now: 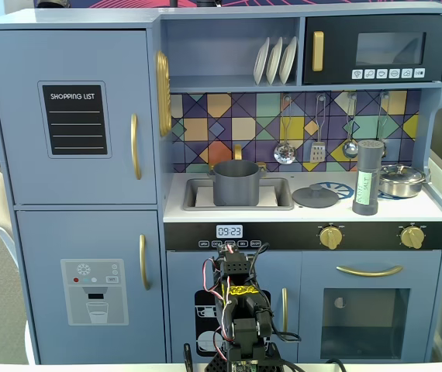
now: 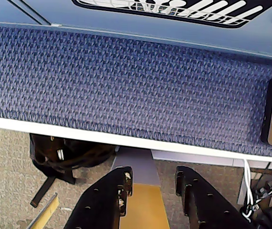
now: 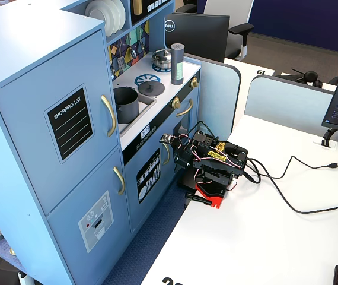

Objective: Put salt in the gray recipient

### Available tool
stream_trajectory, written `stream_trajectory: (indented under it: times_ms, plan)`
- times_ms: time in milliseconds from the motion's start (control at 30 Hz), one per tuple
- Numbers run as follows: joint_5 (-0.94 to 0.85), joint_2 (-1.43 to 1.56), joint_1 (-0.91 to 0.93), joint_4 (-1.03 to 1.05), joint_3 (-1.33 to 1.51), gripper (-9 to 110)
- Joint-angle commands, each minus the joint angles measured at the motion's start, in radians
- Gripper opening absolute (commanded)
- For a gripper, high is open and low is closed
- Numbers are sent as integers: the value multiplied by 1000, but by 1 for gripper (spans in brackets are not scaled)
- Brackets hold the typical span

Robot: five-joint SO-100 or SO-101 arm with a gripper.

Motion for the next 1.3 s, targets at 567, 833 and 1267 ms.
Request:
stream_trajectory:
  times_ms: [567,833,1267]
  plan:
    - [11,12,2,-12,-3,0]
    - [15,-86,83,-37,-327,0]
    - [61,-485,798,-262,-1055,0]
